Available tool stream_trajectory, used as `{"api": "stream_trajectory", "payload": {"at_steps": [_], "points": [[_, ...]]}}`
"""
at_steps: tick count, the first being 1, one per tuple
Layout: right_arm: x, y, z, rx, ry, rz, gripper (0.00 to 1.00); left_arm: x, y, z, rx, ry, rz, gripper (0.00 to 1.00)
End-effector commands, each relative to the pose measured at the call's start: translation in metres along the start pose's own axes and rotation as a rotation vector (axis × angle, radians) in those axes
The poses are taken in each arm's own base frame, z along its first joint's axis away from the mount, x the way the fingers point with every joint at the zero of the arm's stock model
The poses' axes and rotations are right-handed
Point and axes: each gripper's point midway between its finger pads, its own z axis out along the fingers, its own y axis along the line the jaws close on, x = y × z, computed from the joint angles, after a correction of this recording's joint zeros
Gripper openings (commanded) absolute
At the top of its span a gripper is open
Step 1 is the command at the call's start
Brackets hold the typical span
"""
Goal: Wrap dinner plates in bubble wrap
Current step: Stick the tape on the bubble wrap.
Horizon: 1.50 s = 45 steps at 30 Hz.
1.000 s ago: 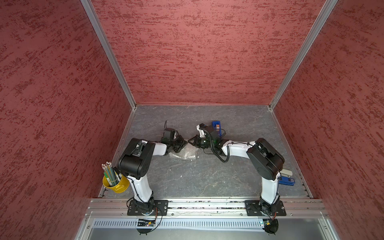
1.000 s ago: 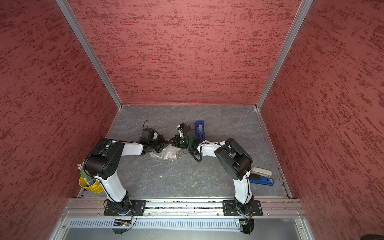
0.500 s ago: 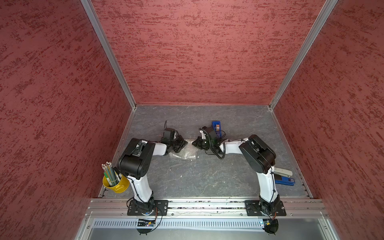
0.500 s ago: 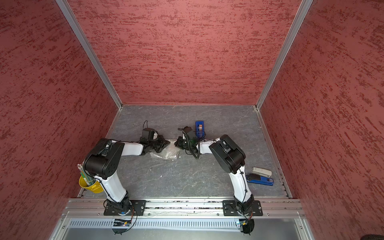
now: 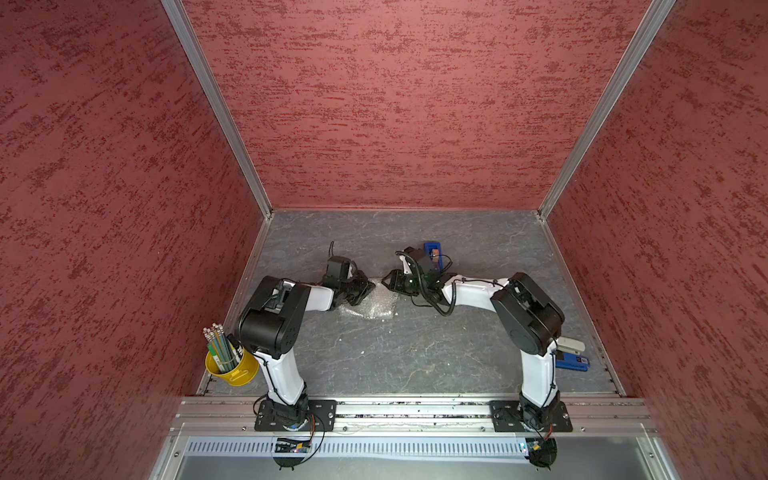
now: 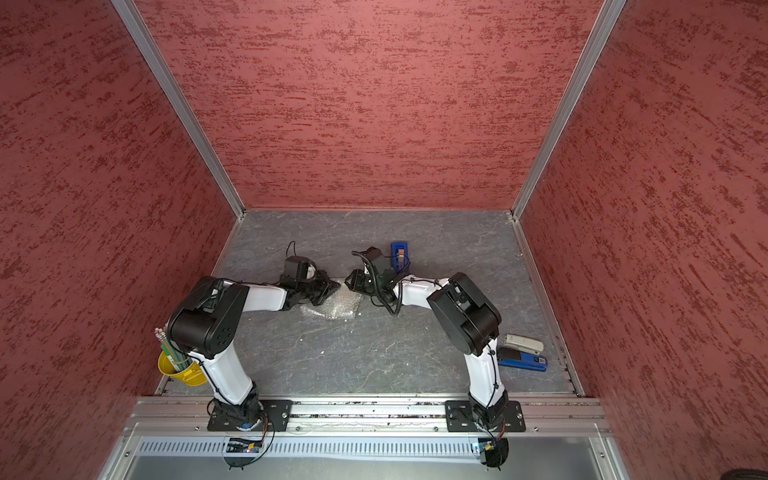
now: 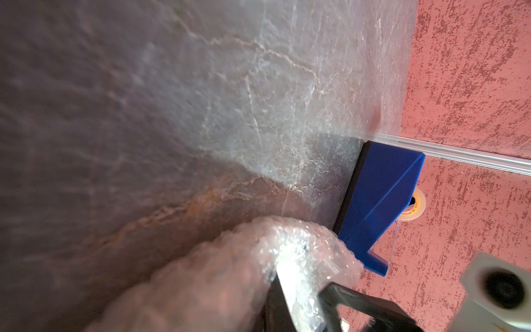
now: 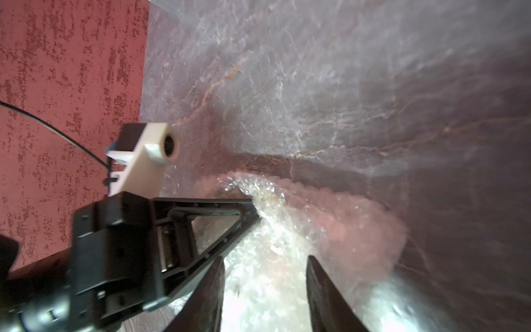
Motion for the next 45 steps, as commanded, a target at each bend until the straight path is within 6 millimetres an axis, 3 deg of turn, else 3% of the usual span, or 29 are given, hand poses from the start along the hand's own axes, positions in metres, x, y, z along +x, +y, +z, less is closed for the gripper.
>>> {"api": "stream_trajectory", "payload": {"at_steps": [1,3,7,13,21,24,28,31,33,40,45], "points": [[-0.018,0.026,-0.019,-0.001,-0.04,-0.051,0.48,0.022,0.062,0.003,-0.19,0.062,-0.091,0.0],[-0.014,0.035,-0.016,-0.015,-0.021,-0.073,0.46,0.022,0.06,0.002,-0.186,0.063,-0.09,0.0],[0.002,0.034,0.001,-0.02,0.032,-0.074,0.29,0.021,0.058,0.002,-0.179,0.063,-0.087,0.0],[0.027,0.009,0.026,0.009,0.099,-0.056,0.12,0.022,0.059,0.002,-0.177,0.066,-0.089,0.0],[0.071,-0.039,0.029,0.095,0.169,-0.011,0.07,0.021,0.057,0.003,-0.172,0.064,-0.091,0.0],[0.065,-0.04,0.026,0.097,0.166,-0.012,0.06,0.021,0.057,0.003,-0.173,0.064,-0.088,0.0],[0.027,-0.011,0.011,0.05,0.089,-0.043,0.08,0.022,0.059,0.002,-0.18,0.064,-0.082,0.0],[0.002,-0.005,0.009,0.033,0.054,-0.039,0.09,0.022,0.058,0.001,-0.183,0.063,-0.076,0.0],[-0.004,-0.009,0.015,0.037,0.056,-0.033,0.09,0.022,0.057,0.001,-0.184,0.062,-0.072,0.0],[0.012,-0.044,0.042,0.094,0.098,-0.006,0.07,0.02,0.051,0.0,-0.184,0.059,-0.054,0.0],[0.023,-0.058,0.047,0.107,0.121,0.015,0.05,0.019,0.049,-0.001,-0.181,0.057,-0.052,0.0]]}}
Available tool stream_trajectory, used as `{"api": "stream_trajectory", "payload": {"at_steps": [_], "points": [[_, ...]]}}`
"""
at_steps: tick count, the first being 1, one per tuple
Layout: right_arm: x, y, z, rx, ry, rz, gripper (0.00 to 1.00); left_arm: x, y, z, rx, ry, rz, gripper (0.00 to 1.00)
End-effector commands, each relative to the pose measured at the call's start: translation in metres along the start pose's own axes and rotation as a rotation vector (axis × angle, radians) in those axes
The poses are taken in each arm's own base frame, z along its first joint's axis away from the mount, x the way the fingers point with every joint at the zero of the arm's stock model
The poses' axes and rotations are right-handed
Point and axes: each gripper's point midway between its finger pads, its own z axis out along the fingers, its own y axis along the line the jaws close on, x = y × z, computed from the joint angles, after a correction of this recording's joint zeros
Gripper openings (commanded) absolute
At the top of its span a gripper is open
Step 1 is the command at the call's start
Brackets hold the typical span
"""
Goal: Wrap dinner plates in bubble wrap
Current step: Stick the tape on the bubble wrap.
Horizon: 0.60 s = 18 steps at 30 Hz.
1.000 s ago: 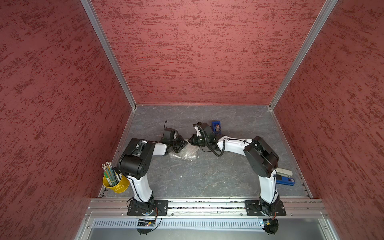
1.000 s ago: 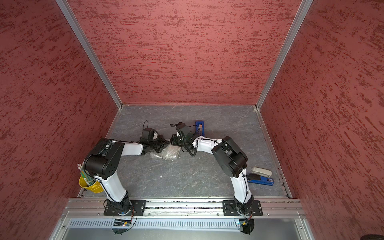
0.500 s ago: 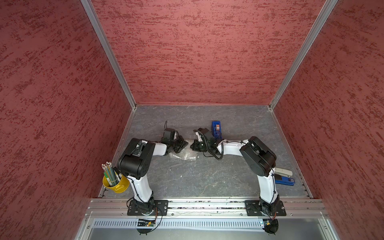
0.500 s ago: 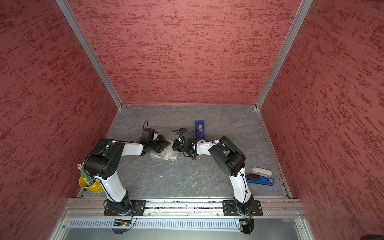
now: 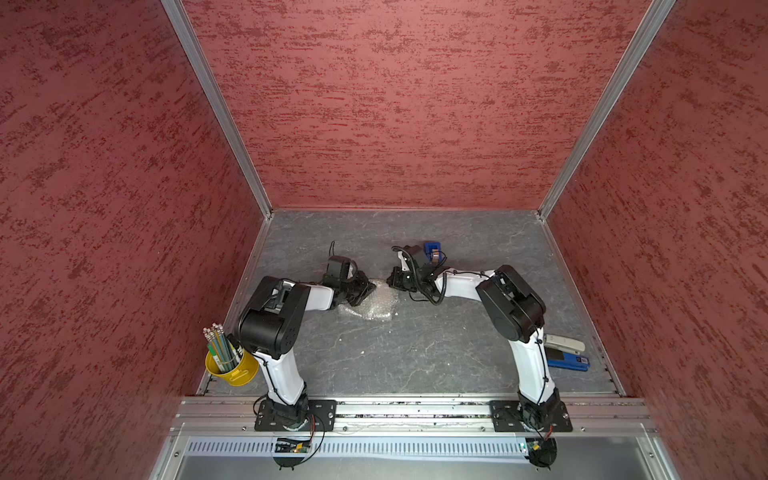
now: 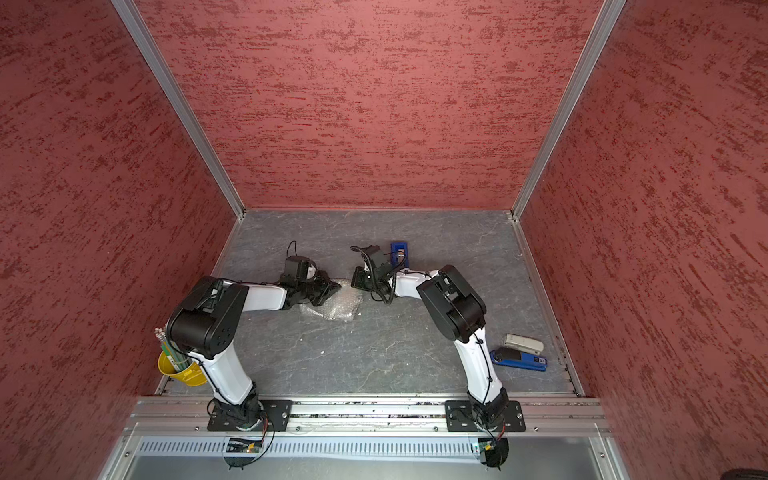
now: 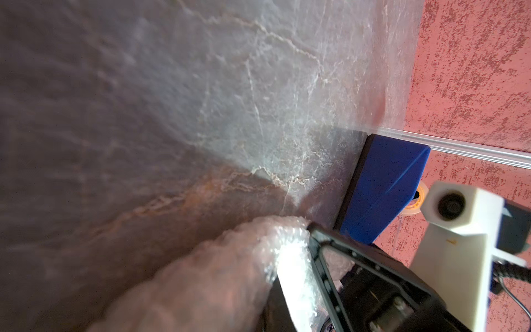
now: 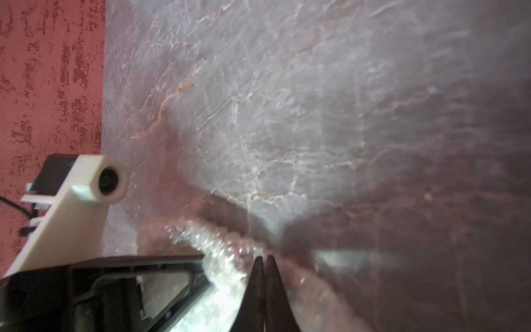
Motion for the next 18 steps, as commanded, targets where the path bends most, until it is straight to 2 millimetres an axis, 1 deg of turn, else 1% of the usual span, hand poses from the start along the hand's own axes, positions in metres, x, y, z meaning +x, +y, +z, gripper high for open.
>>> {"api": "stream_trajectory", "payload": {"at_steps": [1,4,5,6,7,8,9,10,11,12,14,15,17,18], "points": [[0.026,-0.023,0.006,0.059,0.067,0.021,0.04,0.015,0.049,0.0,-0.171,0.035,-0.056,0.0],[0.022,-0.018,0.001,0.063,0.07,0.0,0.03,0.016,0.049,0.001,-0.172,0.037,-0.057,0.0],[0.019,-0.013,-0.002,0.059,0.063,-0.01,0.03,0.016,0.047,0.0,-0.167,0.038,-0.056,0.0],[0.012,-0.005,-0.007,0.05,0.051,-0.023,0.03,0.015,0.044,0.0,-0.16,0.038,-0.051,0.0],[0.005,0.006,-0.013,0.036,0.037,-0.038,0.04,0.014,0.04,0.0,-0.153,0.04,-0.047,0.02],[-0.002,0.017,-0.019,0.019,0.025,-0.052,0.05,0.015,0.034,-0.001,-0.142,0.042,-0.038,0.09],[-0.011,0.031,-0.028,-0.005,0.007,-0.067,0.07,0.014,0.025,-0.003,-0.129,0.041,-0.025,0.18],[-0.018,0.043,-0.035,-0.023,-0.006,-0.08,0.09,0.014,0.016,-0.005,-0.116,0.038,-0.009,0.25],[-0.027,0.059,-0.047,-0.052,-0.031,-0.099,0.13,0.014,0.004,-0.008,-0.101,0.033,0.019,0.32],[-0.035,0.072,-0.059,-0.071,-0.055,-0.117,0.18,0.015,-0.01,-0.011,-0.087,0.03,0.05,0.38],[-0.047,0.092,-0.086,-0.097,-0.108,-0.15,0.27,0.018,-0.034,-0.018,-0.08,0.031,0.117,0.46],[-0.052,0.099,-0.099,-0.098,-0.132,-0.165,0.3,0.02,-0.047,-0.021,-0.073,0.033,0.15,0.5],[-0.056,0.103,-0.124,-0.079,-0.174,-0.189,0.34,0.022,-0.07,-0.03,-0.051,0.025,0.196,0.55],[-0.058,0.103,-0.138,-0.063,-0.205,-0.201,0.36,0.022,-0.081,-0.036,-0.041,0.013,0.219,0.63]]}}
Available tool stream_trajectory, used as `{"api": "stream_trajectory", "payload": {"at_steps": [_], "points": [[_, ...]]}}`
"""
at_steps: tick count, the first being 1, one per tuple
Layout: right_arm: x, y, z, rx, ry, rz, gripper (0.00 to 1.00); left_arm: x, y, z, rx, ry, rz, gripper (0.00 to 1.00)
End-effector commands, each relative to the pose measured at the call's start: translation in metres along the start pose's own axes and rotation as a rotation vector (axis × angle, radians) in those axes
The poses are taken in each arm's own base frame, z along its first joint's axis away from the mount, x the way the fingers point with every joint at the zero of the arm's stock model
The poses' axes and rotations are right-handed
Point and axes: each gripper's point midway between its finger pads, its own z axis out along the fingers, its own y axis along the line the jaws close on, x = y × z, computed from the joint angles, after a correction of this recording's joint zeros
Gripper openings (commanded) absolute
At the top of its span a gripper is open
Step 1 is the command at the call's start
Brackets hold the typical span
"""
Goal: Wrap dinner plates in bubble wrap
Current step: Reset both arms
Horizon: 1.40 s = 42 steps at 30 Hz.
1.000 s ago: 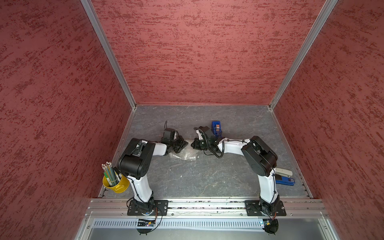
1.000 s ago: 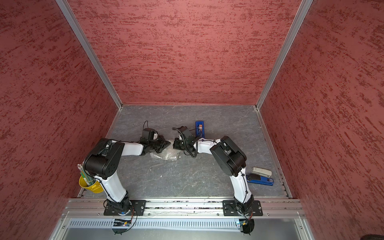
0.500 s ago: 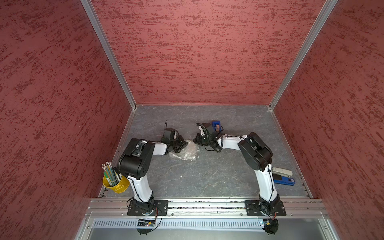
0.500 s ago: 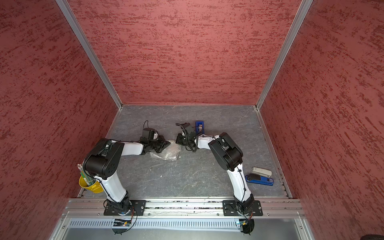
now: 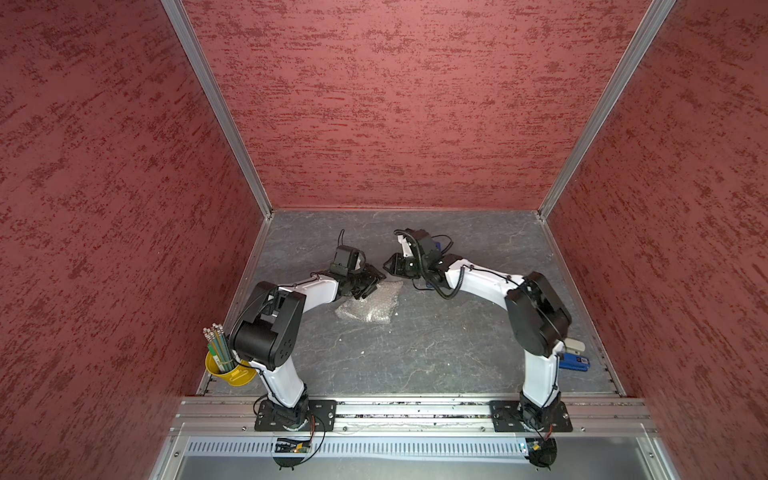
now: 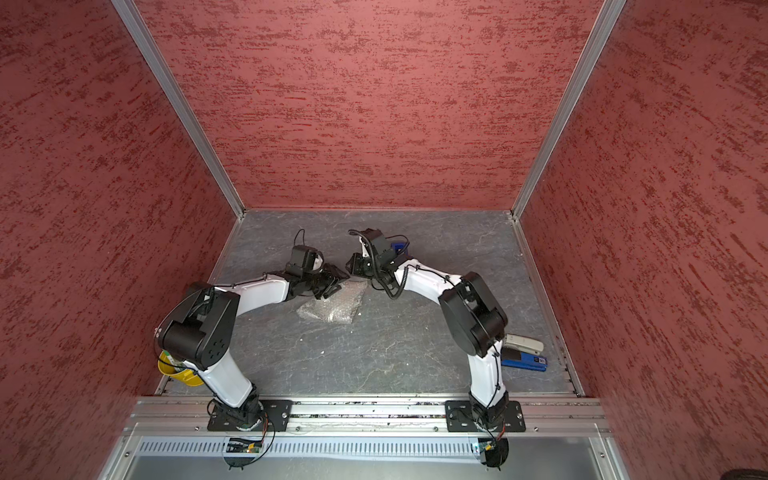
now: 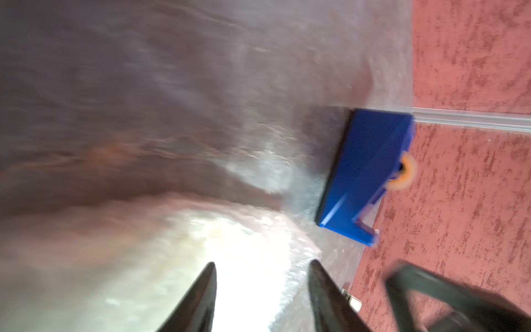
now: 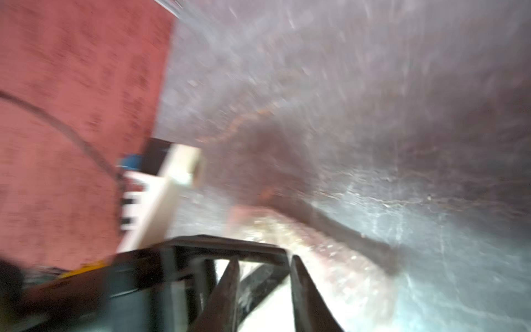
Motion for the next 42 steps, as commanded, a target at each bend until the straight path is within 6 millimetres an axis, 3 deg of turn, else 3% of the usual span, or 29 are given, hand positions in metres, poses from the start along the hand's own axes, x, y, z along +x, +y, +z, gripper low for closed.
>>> {"api": "stream_trajectory", "payload": {"at_steps": [1,4,6,7,9,10,13,15,17,21,25,29,32,35,37,41,42], "points": [[-0.024,0.017,-0.053,0.037,-0.115,-0.078,0.38,0.0,-0.03,-0.027,-0.011,-0.027,0.102,0.7],[-0.027,-0.002,-0.098,0.151,-0.228,-0.107,0.45,-0.006,-0.057,-0.054,-0.011,-0.086,0.203,0.89],[-0.029,-0.027,-0.14,0.278,-0.348,-0.109,0.61,-0.014,-0.069,-0.078,-0.024,-0.143,0.294,0.94],[-0.029,-0.039,-0.156,0.34,-0.396,-0.11,0.63,-0.019,-0.073,-0.089,-0.035,-0.175,0.329,0.96],[-0.019,-0.068,-0.183,0.446,-0.478,-0.131,0.99,-0.035,-0.072,-0.119,-0.073,-0.261,0.399,1.0],[-0.01,-0.084,-0.19,0.491,-0.503,-0.152,0.99,-0.045,-0.069,-0.132,-0.097,-0.307,0.419,1.0],[0.008,-0.137,-0.225,0.689,-0.643,-0.236,0.99,-0.082,-0.037,-0.172,-0.222,-0.49,0.478,0.99],[0.018,-0.17,-0.25,0.823,-0.712,-0.273,0.99,-0.108,0.005,-0.188,-0.369,-0.609,0.475,0.99],[0.018,-0.192,-0.27,0.928,-0.736,-0.292,0.99,-0.122,0.052,-0.191,-0.51,-0.656,0.435,0.99],[0.01,-0.23,-0.302,1.128,-0.742,-0.305,0.99,-0.138,0.111,-0.192,-0.65,-0.69,0.403,0.99],[0.014,-0.269,-0.31,1.15,-0.831,-0.274,0.99,-0.14,0.143,-0.171,-0.662,-0.757,0.53,0.99],[-0.006,-0.273,-0.305,1.102,-0.888,-0.324,0.99,-0.148,0.124,-0.172,-0.514,-0.88,0.587,1.0],[-0.027,-0.283,-0.289,0.961,-0.86,-0.296,0.99,-0.154,0.113,-0.176,-0.42,-0.924,0.614,0.99],[-0.043,-0.294,-0.298,0.91,-0.957,-0.27,0.99,-0.148,0.113,-0.172,-0.355,-0.958,0.681,0.99],[-0.044,-0.311,-0.279,0.831,-0.885,-0.259,0.99,-0.136,0.111,-0.16,-0.317,-0.978,0.758,0.99],[-0.033,-0.295,-0.269,0.693,-0.896,-0.368,0.99,-0.143,0.11,-0.16,-0.348,-1.001,0.756,0.99],[-0.032,-0.302,-0.271,0.712,-0.877,-0.327,0.99,-0.143,0.114,-0.16,-0.353,-0.978,0.728,0.99]]}}
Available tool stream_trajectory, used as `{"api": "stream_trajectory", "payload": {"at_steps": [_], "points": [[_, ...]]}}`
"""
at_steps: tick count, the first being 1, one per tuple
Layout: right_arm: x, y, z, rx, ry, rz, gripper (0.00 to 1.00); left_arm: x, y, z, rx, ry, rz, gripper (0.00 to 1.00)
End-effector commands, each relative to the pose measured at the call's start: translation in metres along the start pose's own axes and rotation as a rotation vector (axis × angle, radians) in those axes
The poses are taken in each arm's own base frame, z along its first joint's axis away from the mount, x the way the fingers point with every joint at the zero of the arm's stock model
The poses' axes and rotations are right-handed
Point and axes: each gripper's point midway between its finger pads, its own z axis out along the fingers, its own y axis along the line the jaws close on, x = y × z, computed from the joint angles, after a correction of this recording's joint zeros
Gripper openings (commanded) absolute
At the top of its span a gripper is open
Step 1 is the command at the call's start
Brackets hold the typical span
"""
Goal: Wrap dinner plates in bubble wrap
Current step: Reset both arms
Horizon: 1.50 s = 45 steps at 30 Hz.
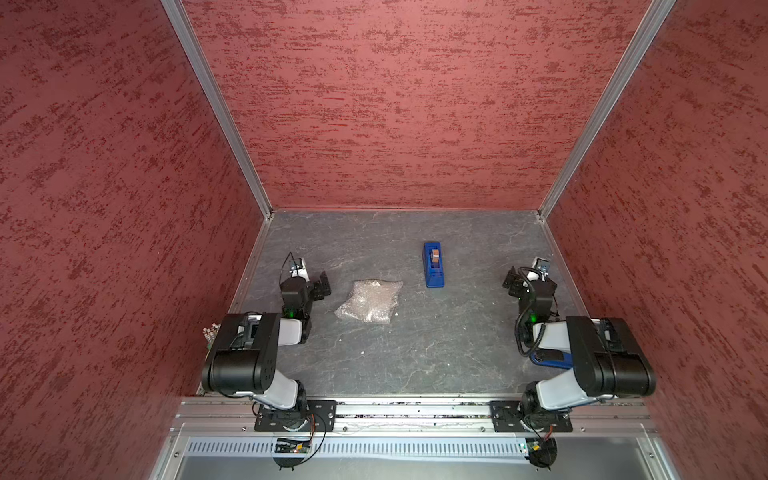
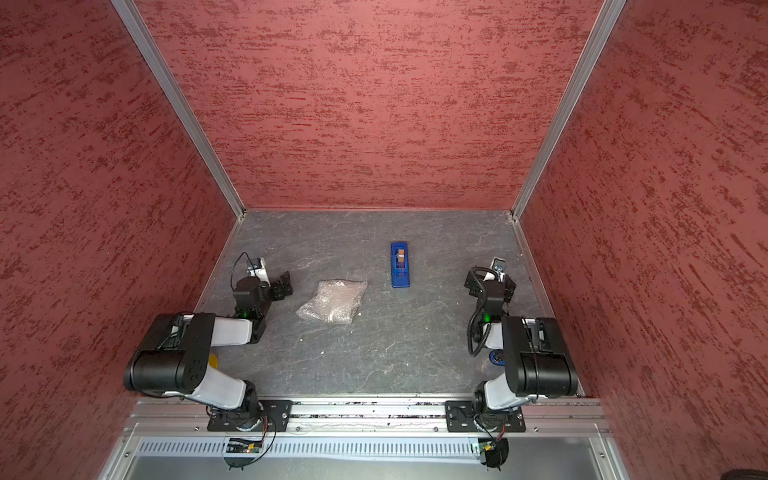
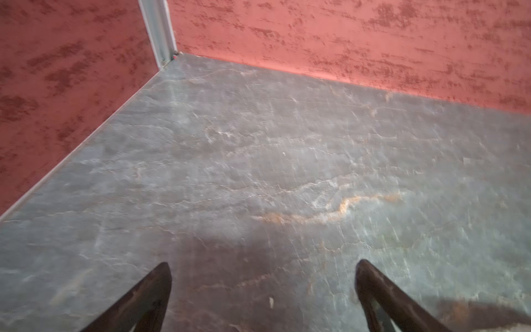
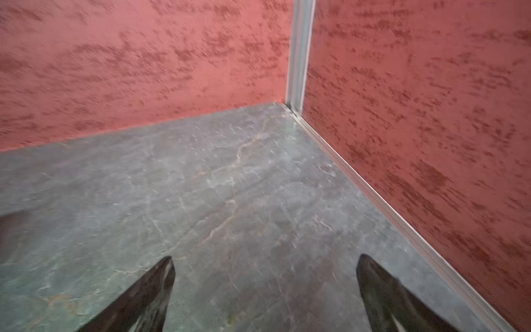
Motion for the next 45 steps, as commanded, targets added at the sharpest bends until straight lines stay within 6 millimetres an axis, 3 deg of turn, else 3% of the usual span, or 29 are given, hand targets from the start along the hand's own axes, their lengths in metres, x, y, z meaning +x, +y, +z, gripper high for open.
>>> {"api": "stream_trajectory", "payload": {"at_steps": [1,45], "points": [[-0.0215,0.0221,-0.0042,-0.145,-0.094,0.034,0.99,-0.0411,-0.0027,-0.0023,0.019,-0.161,0.005,0.99],[-0.0213,0.0225,-0.007,-0.149,-0.103,0.029,0.99,-0.0403,-0.0073,-0.0006,0.003,-0.146,0.029,0.99]]}}
